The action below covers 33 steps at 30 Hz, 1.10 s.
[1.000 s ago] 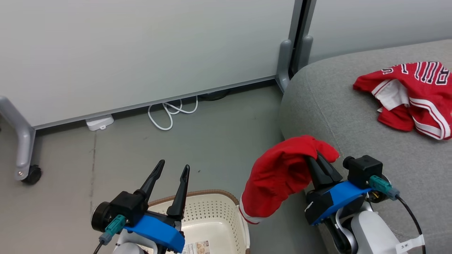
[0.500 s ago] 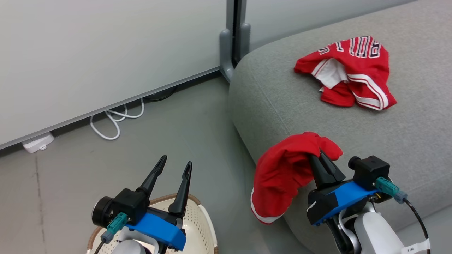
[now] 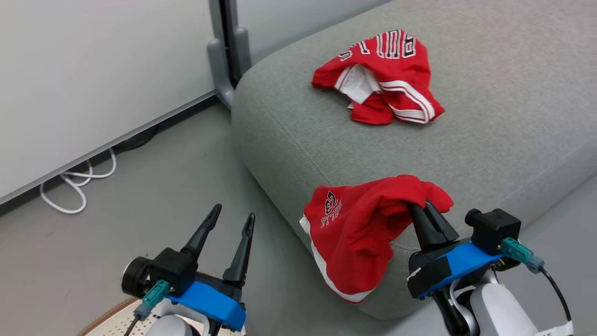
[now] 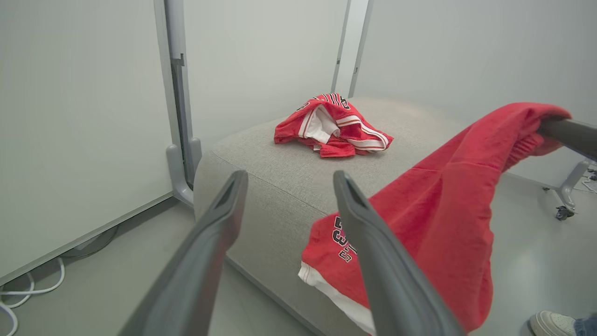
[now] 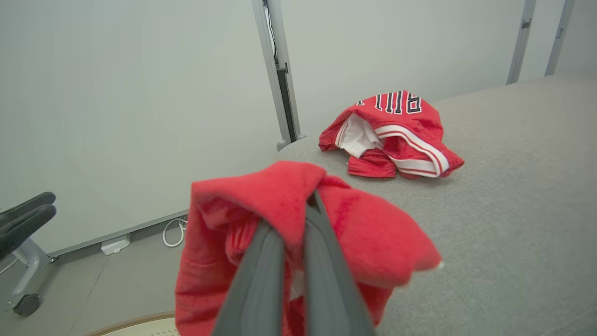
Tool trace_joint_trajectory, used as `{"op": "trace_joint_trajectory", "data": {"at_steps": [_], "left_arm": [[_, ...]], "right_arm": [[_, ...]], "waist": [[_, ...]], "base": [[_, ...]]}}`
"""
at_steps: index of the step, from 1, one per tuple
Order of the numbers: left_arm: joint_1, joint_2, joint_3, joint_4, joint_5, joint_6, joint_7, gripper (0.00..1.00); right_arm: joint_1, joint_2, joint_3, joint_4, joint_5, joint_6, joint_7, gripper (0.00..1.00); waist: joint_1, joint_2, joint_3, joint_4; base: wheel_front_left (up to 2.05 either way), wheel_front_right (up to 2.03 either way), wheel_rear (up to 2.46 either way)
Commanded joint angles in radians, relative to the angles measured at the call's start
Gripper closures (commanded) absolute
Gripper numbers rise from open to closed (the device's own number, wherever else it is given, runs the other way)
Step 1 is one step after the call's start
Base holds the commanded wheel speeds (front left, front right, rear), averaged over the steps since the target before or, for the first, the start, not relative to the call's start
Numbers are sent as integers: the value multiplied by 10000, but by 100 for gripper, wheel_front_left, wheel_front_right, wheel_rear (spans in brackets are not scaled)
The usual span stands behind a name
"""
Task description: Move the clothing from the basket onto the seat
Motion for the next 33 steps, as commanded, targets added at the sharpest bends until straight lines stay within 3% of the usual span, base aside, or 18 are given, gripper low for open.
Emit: {"op": "trace_joint_trajectory", "data": {"at_steps": [1, 21, 27, 33], "left_arm": [[-192, 46, -118, -12, -24, -18, -46, 0], [-879, 327, -900, 269, -359, -16, -47, 0], [-988, 504, -642, 114, -234, -16, -47, 0], [-1153, 797, -449, -290, 32, 14, -47, 0]], "right_arm": [[167, -7, -101, -85, -13, 5, -106, 100], [180, -6, -651, -152, 85, 5, -212, 100], [-1075, -4, -909, 198, 346, 5, 7, 100], [-3328, -12, -1870, 815, -300, 4, 246, 100]], "waist": [[0, 0, 60, -177], [0, 0, 407, -269], [0, 0, 970, -305], [0, 0, 1988, -248]], "base": [[0, 0, 0], [0, 0, 0], [0, 0, 0], [0, 0, 0]]}}
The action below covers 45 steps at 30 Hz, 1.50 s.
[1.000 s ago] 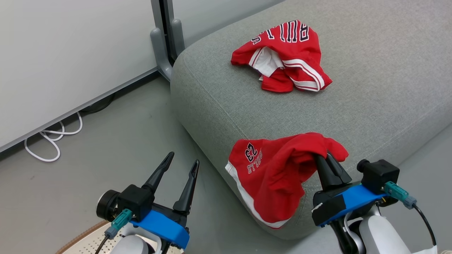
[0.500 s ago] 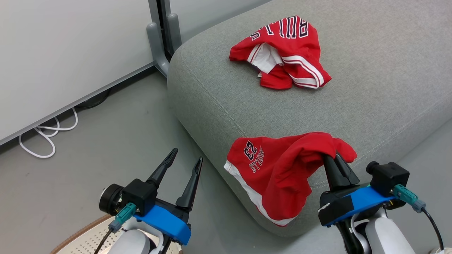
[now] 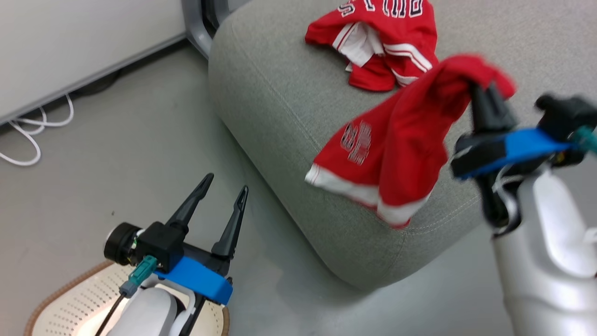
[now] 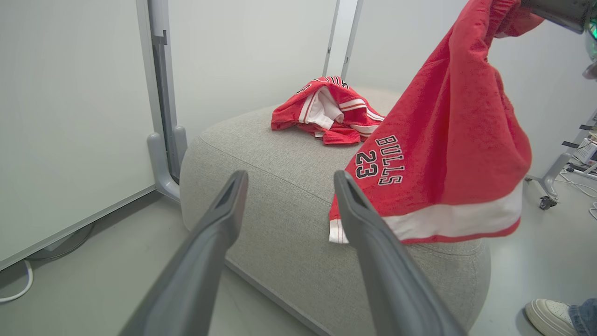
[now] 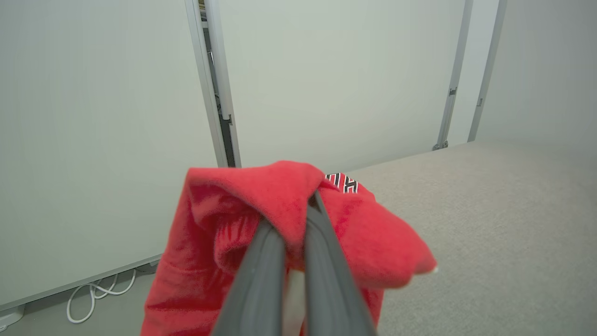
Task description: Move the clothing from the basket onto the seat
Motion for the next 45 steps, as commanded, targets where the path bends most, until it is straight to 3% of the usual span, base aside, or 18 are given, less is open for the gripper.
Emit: {"op": "trace_joint_trajectory", "data": {"at_steps": [1, 5, 9, 17, 20, 34, 43, 44, 45], "left_arm": [[-269, 68, 32, -78, 60, 15, -45, 0], [-540, 314, -55, -441, 236, 12, 113, 0], [-880, 582, -159, -966, 410, 9, 343, 0], [-1297, 1102, 160, -2397, 687, 332, 669, 0], [-1455, 1238, 236, -2847, 751, 425, 830, 0], [-1965, 1218, 103, -3401, 909, 553, 853, 0], [-2098, 1141, 47, -3195, 852, 578, 643, 0], [-2114, 1137, 37, -3162, 845, 580, 634, 0], [-2121, 1134, 37, -3119, 833, 582, 605, 0]], "right_arm": [[-338, -21, -172, 83, -161, 3, 22, 100], [-1866, -7, -1316, 441, -718, 3, 294, 100], [-3276, -94, -2385, 779, -203, 3, 749, 100], [-5685, -1500, -4194, 1486, -1206, 3, 790, 100], [-6307, -1696, -4684, 1895, -1734, 3, 684, 100], [-6292, -1761, -6097, 4734, -3508, 2, -43, 100], [-6436, -1710, -6508, 5672, -4423, 2, -380, 100], [-6473, -1695, -6553, 5736, -4487, 3, -422, 96], [-6511, -1683, -6570, 5778, -4561, 3, -476, 62]], "waist": [[-1, 0, 506, 135], [-1, 0, 1304, 415], [-1, 0, 2076, 704], [-1, 0, 3539, 1174], [-1, 0, 4020, 1366], [-1, 0, 5000, 2085], [-1, 0, 4963, 2247], [-1, 0, 4944, 2263], [-1, 0, 4917, 2278]], "base": [[0, 0, 0], [0, 0, 0], [0, 0, 0], [0, 0, 0], [0, 0, 0], [0, 0, 0], [0, 0, 0], [0, 0, 0], [0, 0, 0]]}}
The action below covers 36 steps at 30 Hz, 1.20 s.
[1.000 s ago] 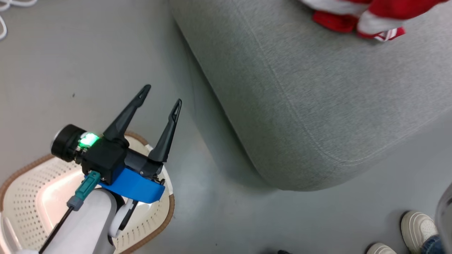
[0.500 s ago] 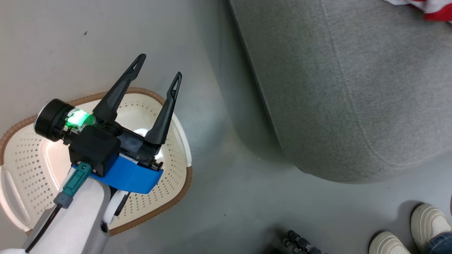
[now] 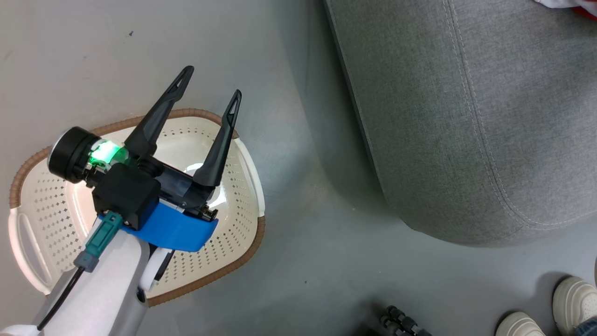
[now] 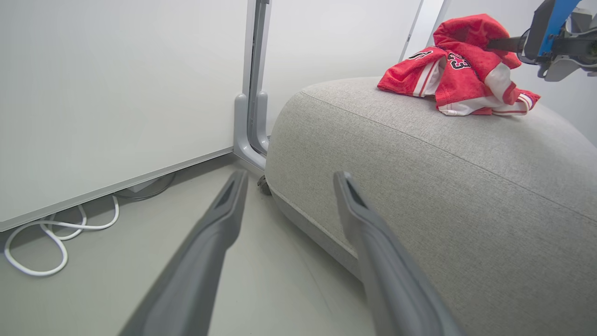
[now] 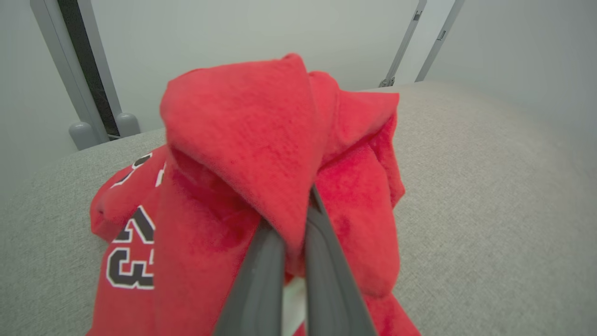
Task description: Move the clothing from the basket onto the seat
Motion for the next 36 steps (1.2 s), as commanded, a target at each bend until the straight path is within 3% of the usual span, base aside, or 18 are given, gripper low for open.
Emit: {"op": "trace_joint_trajectory", "data": {"at_steps": [1, 2, 15, 20, 27, 36], "left_arm": [[-143, -9, 19, 63, -58, 11, -81, 0], [-142, -29, 5, 120, -68, 8, -103, 0], [163, -734, -147, 1479, -426, -59, -630, 0], [558, -1139, 42, 2204, -710, -100, -690, 0], [1416, -1690, 675, 2548, -761, -176, -697, 0], [2616, -2261, 1552, 2992, -642, -339, -698, 0]], "right_arm": [[-101, 22, -43, 72, -112, 2, -86, 19], [-118, 32, -70, 114, -190, 3, -125, 0], [991, 14, 596, 503, -841, 2, -700, 0], [1996, 364, 1115, 183, -818, 3, -858, 0], [3615, 849, 2280, -590, -206, 3, -916, 0], [6152, 1450, 3586, -2515, 850, 3, -915, 0]], "waist": [[-1, 0, -62, 24], [-1, 0, -114, 42], [-1, 0, -1867, 577], [-1, 0, -3033, 852], [-1, 0, -4533, 1183], [-1, 0, -5909, 1644]], "base": [[0, 0, 0], [0, 0, 0], [0, 0, 0], [0, 0, 0], [0, 0, 0], [0, 0, 0]]}}
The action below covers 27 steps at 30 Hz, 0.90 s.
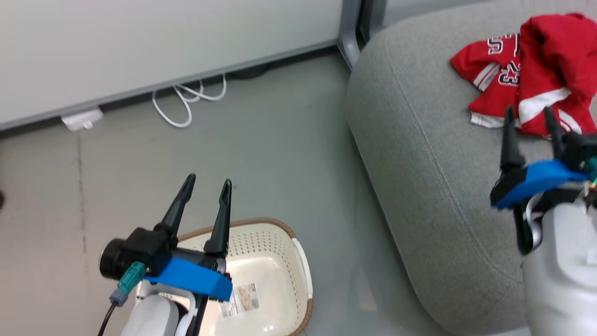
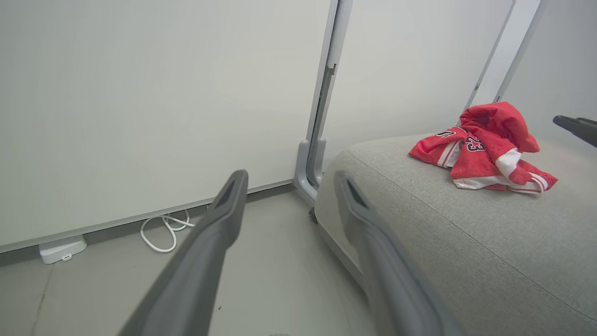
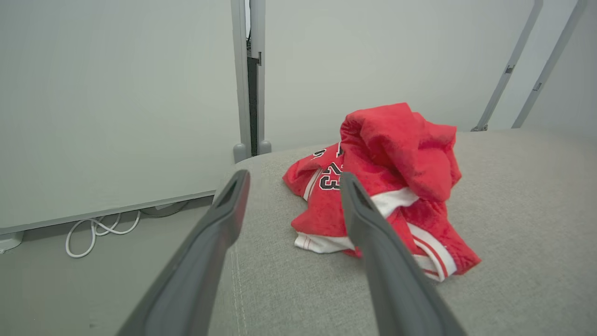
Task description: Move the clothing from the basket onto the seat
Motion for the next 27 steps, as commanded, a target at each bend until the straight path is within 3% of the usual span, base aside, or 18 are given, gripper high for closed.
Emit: {"op": "trace_joint_trajectory", "data": {"at_steps": [1, 19, 27], "left_arm": [[139, -21, 53, 24, 52, -20, -44, 0], [1166, -583, 1553, 757, 484, -191, -38, 0], [1373, -547, 1993, 1023, 584, -239, -36, 0]], "right_arm": [[252, 42, 77, -120, 60, 5, -35, 0], [4332, 275, 1305, -3601, 1694, 5, 410, 0], [5434, 278, 1412, -4375, 2039, 5, 574, 0]], "waist": [[4, -1, -444, 293], [4, -1, -1679, 1929], [4, -1, -1952, 2326]], "base": [[0, 0, 0], [0, 0, 0], [0, 0, 0]]}}
